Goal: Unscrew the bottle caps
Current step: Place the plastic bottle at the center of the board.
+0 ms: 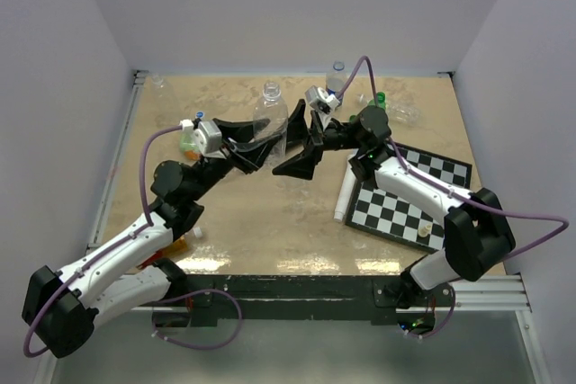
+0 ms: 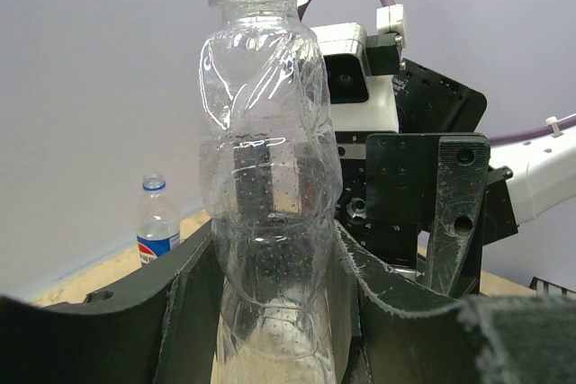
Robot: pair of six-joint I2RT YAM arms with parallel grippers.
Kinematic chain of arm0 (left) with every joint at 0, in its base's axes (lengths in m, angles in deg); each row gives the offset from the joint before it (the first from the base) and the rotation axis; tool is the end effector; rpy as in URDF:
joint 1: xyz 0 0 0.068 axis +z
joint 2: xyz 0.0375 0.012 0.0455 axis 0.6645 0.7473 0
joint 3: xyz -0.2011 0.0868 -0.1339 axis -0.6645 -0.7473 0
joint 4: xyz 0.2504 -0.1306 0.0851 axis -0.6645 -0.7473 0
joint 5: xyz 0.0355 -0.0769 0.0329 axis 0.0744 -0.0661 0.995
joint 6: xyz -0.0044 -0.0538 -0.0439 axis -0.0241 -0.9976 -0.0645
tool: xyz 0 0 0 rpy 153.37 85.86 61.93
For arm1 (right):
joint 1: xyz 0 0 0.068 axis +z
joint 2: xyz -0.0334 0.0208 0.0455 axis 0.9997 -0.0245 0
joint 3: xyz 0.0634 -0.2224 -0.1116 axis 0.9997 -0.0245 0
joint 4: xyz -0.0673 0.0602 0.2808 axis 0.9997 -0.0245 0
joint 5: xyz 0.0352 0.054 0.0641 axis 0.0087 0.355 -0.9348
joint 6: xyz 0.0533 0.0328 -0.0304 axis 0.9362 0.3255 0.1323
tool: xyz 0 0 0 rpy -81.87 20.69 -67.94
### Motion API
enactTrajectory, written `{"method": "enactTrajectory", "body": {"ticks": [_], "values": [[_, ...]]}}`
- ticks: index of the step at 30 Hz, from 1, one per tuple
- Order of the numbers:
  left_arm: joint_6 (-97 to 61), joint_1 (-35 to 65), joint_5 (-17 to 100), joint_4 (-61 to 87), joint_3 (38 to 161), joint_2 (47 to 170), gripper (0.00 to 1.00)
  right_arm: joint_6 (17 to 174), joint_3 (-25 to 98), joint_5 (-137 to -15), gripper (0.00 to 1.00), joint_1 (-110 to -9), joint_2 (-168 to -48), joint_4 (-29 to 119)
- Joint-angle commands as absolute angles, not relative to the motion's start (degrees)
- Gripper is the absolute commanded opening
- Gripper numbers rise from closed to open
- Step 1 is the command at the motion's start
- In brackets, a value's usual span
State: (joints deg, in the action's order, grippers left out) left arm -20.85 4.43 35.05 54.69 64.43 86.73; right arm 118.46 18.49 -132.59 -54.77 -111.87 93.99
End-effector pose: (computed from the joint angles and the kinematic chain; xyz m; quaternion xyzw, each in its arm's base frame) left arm 0.2106 -0.1778 0.3461 0.2076 0.4895 -0.4289 0.7303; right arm 0.2766 0.2467 0.3208 -0.4566 0.4613 0.6242 0.4347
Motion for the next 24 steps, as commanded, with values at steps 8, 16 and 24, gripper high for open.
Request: {"method": "enactTrajectory", "body": {"ticks": [8, 16, 24], "values": [[-22.56, 3.68, 35.36, 61.96, 64.06, 87.53, 0.00, 122.72, 18.24, -130.00, 0.88, -53.53, -112.77, 98.52], [-22.47, 3.76, 35.36, 61.79, 63.97, 87.44, 0.00, 121.93, 18.50, -129.73, 0.88, -53.44, -112.86, 97.38], [-22.82, 3.76, 35.18, 61.52, 63.71, 87.44, 0.00, 122.54, 18.59, -129.65, 0.80, -53.44, -112.95, 97.73]]}}
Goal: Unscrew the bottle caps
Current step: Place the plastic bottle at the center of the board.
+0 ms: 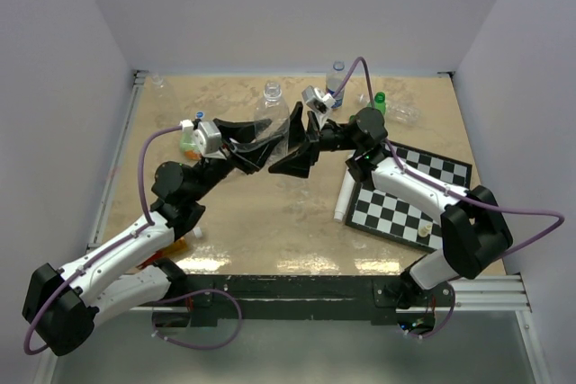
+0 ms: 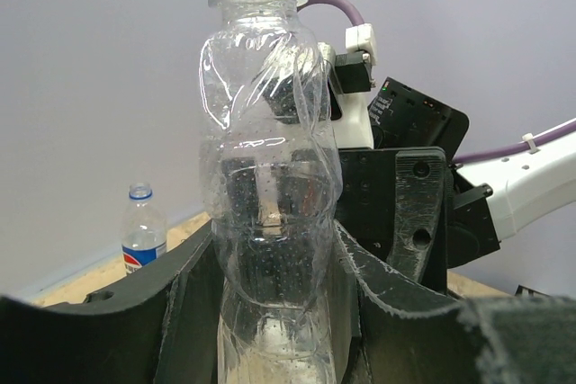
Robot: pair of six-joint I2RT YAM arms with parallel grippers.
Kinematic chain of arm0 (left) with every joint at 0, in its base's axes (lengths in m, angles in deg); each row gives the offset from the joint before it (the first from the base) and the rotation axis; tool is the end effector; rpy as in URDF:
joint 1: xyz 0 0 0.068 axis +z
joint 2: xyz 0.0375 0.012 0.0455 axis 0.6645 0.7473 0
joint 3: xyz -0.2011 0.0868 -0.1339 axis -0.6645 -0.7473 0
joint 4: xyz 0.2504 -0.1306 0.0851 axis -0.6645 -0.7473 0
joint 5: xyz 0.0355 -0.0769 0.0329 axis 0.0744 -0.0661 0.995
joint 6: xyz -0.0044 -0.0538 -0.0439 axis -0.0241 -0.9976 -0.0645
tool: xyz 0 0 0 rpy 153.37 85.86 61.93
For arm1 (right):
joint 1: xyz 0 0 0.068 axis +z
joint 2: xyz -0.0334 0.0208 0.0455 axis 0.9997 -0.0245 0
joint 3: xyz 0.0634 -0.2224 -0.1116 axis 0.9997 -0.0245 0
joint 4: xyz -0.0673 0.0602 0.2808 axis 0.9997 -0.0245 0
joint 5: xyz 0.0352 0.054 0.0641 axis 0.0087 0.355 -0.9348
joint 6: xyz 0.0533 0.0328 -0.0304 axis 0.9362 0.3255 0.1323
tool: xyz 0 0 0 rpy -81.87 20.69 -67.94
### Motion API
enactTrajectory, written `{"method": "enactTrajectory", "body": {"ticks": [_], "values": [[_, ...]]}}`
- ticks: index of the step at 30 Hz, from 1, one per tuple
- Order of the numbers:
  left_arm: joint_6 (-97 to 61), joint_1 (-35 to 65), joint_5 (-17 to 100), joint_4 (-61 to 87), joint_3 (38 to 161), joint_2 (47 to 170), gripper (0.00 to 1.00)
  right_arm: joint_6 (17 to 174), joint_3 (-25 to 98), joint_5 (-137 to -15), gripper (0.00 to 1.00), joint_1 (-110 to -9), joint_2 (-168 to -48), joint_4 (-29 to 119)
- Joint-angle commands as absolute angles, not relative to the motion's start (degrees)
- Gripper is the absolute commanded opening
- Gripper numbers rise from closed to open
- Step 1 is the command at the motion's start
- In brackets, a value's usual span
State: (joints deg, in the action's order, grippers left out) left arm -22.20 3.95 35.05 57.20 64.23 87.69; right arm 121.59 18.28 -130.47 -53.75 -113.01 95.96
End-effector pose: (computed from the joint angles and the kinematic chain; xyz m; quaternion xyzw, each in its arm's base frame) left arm 0.2102 -0.1804 0.3454 0.2028 0.4811 -0.4421 0.7293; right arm 0.2763 0.2534 0.3164 -0.4367 0.4715 0.6362 0.4269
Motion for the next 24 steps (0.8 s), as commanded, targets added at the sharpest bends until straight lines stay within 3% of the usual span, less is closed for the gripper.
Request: {"method": "enactTrajectory", "body": {"ticks": [1, 4, 7, 9, 12, 21, 24], "values": [[-22.91, 3.76, 35.18, 61.52, 63.62, 87.53, 0.00, 122.81, 18.59, -129.65, 0.72, -53.44, -112.95, 97.91], [-23.18, 3.76, 35.27, 61.44, 63.45, 87.44, 0.00, 123.33, 18.59, -129.91, 0.38, -53.44, -113.30, 98.52], [-23.00, 3.76, 35.88, 59.95, 63.27, 86.48, 0.02, 123.25, 18.68, -130.00, 0.24, -53.53, -113.48, 98.35], [-22.56, 3.76, 36.50, 58.10, 63.36, 85.42, 0.11, 122.90, 18.68, -130.00, 0.20, -53.44, -113.56, 98.00], [-21.42, 3.76, 37.47, 54.68, 63.53, 83.32, 0.31, 121.15, 18.85, -129.82, 0.17, -53.44, -113.65, 96.25], [-15.89, 3.94, 43.18, 35.10, 70.72, 78.65, 1.00, 112.63, 20.17, -129.21, 0.13, -53.44, -113.92, 88.08], [-12.64, 4.29, 44.06, 23.94, 77.57, 79.17, 1.00, 106.57, 21.14, -128.77, 0.13, -53.44, -114.00, 82.72]]}}
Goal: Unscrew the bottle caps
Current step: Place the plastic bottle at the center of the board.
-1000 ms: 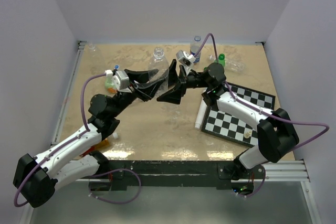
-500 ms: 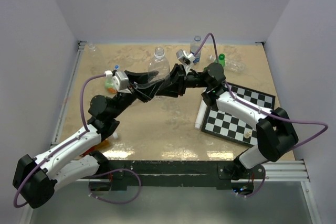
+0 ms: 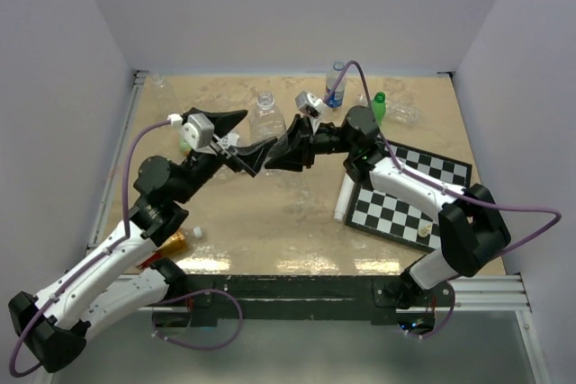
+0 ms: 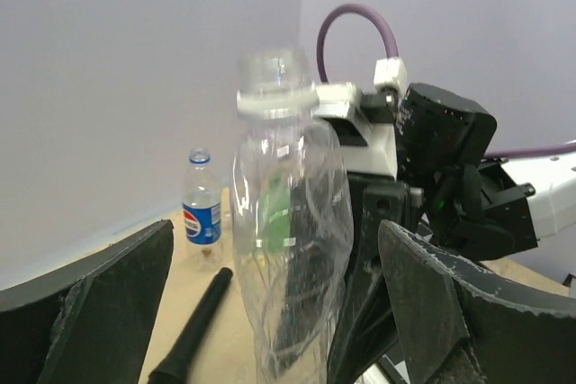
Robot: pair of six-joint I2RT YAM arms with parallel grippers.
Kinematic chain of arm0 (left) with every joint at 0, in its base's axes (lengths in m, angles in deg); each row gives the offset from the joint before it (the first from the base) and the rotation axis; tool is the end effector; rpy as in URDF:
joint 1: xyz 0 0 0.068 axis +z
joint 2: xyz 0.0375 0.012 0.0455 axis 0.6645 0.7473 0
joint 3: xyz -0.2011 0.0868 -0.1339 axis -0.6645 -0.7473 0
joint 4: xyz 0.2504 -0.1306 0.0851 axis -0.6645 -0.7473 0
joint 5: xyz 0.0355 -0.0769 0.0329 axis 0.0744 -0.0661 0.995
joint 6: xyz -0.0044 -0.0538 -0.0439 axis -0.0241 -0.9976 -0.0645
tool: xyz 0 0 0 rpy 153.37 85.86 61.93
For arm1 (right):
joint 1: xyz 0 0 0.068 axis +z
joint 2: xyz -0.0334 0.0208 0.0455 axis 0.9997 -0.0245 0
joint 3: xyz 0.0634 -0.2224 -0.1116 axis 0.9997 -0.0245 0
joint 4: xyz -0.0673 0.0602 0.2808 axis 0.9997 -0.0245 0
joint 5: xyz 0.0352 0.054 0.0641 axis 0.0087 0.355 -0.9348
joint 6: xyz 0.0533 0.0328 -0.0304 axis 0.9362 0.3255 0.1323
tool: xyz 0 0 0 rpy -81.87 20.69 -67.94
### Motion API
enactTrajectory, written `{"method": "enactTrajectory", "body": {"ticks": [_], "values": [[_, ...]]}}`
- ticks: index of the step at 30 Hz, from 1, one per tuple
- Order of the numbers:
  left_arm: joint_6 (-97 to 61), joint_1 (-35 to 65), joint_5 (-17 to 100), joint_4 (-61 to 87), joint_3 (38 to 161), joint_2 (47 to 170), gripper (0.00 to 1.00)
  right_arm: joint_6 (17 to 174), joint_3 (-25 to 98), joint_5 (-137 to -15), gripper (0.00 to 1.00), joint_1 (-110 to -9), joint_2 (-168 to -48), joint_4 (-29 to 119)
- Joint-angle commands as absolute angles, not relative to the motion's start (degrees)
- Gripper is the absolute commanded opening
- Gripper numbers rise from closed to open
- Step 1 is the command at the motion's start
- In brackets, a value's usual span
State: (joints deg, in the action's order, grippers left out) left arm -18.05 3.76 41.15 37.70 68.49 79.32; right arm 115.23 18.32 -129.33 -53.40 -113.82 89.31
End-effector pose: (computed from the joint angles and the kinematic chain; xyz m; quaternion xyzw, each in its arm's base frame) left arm 0.1971 -0.1638 0.3721 0.1862 0.5356 -0.3836 0.7289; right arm 0.2811 0.2589 0.3008 -0.4408 0.4950 0.6172 0.4240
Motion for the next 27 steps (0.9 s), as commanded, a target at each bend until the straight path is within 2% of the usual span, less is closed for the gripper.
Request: {"method": "enactTrajectory", "body": {"ticks": [1, 5, 13, 17, 21, 27], "values": [[-11.67, 4.47, 43.63, 20.34, 80.73, 79.96, 1.00, 103.16, 21.58, -128.42, 0.13, -53.44, -114.18, 80.88], [-9.38, 4.99, 42.92, -0.50, 93.65, 85.67, 1.00, 98.29, 22.63, -127.80, 0.12, -53.44, -114.53, 75.67], [-7.71, 5.08, 41.16, -10.45, 102.12, 90.16, 1.00, 97.94, 22.63, -128.41, 0.12, -53.35, -114.80, 75.58], [-7.44, 5.00, 41.43, -12.39, 103.35, 91.48, 0.96, 97.58, 22.55, -128.59, 0.12, -53.35, -114.45, 75.32], [-7.36, 4.99, 40.99, -12.40, 103.61, 92.10, 0.84, 97.41, 22.63, -129.03, 0.12, -53.35, -114.53, 75.32], [-7.71, 5.17, 38.09, -9.58, 102.73, 92.10, 0.51, 97.23, 22.63, -129.47, 0.13, -53.35, -114.53, 75.14]]}}
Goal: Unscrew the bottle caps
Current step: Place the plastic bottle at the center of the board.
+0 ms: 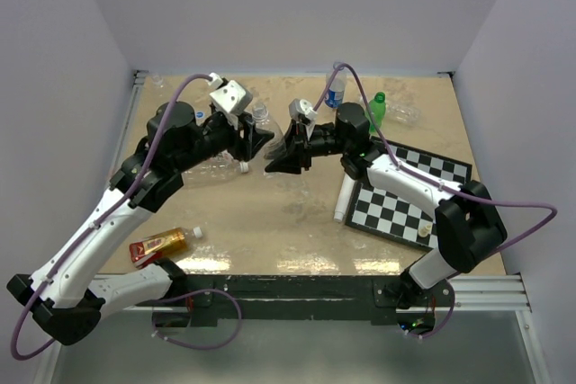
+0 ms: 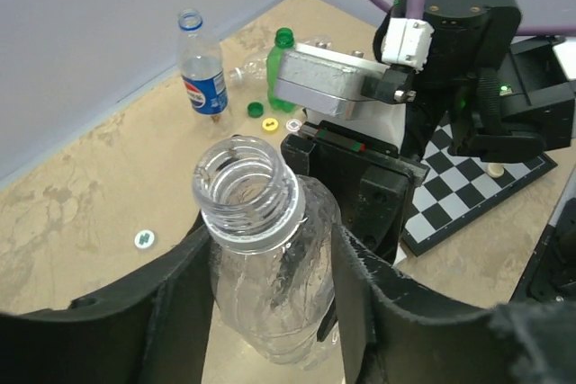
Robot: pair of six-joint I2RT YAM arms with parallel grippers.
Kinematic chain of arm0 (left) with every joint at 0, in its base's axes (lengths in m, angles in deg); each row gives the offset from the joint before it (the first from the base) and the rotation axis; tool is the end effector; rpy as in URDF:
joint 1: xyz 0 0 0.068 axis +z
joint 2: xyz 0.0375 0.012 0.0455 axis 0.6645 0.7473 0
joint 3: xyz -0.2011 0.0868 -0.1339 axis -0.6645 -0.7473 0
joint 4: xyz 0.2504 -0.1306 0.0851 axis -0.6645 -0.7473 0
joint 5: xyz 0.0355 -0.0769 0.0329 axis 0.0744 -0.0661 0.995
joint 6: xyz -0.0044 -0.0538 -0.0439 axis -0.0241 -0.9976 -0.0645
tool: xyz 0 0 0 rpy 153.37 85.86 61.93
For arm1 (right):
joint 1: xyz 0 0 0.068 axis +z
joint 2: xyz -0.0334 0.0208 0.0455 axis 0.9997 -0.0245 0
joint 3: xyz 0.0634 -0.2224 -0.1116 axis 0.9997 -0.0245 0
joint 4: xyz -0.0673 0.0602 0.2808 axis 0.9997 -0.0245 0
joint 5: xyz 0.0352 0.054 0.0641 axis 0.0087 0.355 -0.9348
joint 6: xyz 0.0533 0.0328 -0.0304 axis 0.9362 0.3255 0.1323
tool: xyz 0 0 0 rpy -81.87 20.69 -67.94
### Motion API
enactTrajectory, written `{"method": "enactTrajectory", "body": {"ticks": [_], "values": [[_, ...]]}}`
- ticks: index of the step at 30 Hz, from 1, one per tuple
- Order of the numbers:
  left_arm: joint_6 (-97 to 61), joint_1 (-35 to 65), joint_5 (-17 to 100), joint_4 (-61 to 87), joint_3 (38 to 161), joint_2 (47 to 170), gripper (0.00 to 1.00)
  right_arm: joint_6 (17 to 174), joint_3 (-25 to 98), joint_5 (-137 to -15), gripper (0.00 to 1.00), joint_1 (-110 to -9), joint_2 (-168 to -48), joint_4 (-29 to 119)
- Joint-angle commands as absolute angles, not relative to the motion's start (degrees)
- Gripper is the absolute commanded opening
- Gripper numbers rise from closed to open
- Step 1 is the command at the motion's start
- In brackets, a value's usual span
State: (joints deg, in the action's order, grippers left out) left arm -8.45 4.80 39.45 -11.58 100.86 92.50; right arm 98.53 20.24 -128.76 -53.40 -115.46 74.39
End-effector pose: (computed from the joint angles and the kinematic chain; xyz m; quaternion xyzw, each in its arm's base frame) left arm 0.2198 -0.1771 0.4310 0.2800 0.7057 -0.2798 0.5876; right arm 0.2905 0.2651 0.2768 -0.4815 0.5180 0.5641 0.4262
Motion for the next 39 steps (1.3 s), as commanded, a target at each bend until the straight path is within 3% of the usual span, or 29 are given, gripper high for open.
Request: {"method": "enactTrajectory", "body": {"ticks": [1, 3, 8, 11, 14, 18, 27, 34, 39], "values": [[-7.36, 5.17, 37.39, -9.49, 102.56, 92.10, 0.45, 97.06, 22.63, -129.56, 0.13, -53.35, -114.53, 75.06], [-7.01, 5.17, 37.21, -9.32, 102.12, 92.01, 0.28, 96.71, 22.63, -129.99, 0.16, -53.35, -114.53, 74.97], [-6.48, 5.26, 39.40, -7.74, 99.75, 89.64, 0.05, 95.74, 22.72, -131.05, 0.37, -53.35, -114.53, 74.62], [-4.11, 5.35, 40.72, -6.95, 98.43, 88.32, 0.00, 94.86, 23.07, -130.88, 0.52, -53.35, -114.36, 73.65], [-2.97, 5.35, 43.78, -6.86, 97.38, 87.70, 0.00, 91.01, 23.95, -129.48, 0.80, -53.44, -113.83, 70.07], [-0.33, 5.26, 52.81, -6.42, 95.35, 87.53, 0.00, 82.48, 26.50, -125.79, 0.98, -54.31, -112.16, 62.24], [5.03, 8.76, 60.85, 9.02, 89.82, 92.79, 0.00, 80.01, 25.45, -124.46, 0.98, -61.35, -108.03, 61.08], [8.29, 15.53, 57.52, 30.91, 88.23, 107.72, 0.00, 78.07, 24.57, -126.39, 0.98, -61.35, -107.59, 60.91], [4.52, 22.04, 47.25, 45.06, 88.23, 119.06, 0.00, 76.93, 24.39, -127.54, 0.98, -61.26, -107.59, 60.38]]}}
